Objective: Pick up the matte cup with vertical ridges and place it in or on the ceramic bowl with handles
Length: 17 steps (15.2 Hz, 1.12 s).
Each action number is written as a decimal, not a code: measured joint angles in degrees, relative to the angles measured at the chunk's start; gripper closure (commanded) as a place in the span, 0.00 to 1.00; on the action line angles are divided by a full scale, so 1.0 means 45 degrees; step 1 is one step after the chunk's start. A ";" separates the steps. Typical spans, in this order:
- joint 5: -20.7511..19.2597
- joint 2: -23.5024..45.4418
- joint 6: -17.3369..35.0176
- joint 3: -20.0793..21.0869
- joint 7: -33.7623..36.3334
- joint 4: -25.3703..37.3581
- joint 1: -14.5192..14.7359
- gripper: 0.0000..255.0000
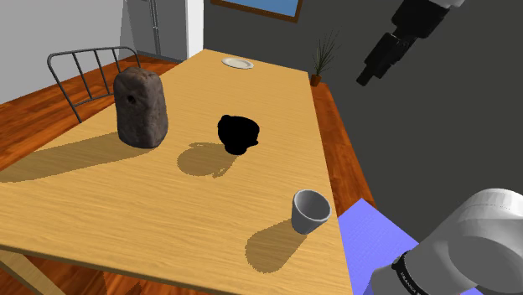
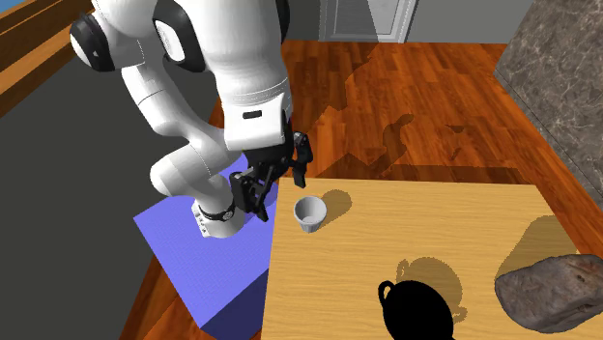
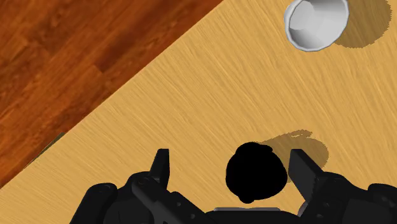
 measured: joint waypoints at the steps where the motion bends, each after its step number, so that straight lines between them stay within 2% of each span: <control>1: 0.0000 0.0000 0.0000 0.0000 0.0000 0.0000 0.0000 0.00; 11: 0.0718 -0.0377 0.1223 0.2001 0.1657 -0.2638 0.0678 0.00; 17: 0.1448 0.0074 0.2245 0.3587 0.2957 -0.3940 0.1281 0.00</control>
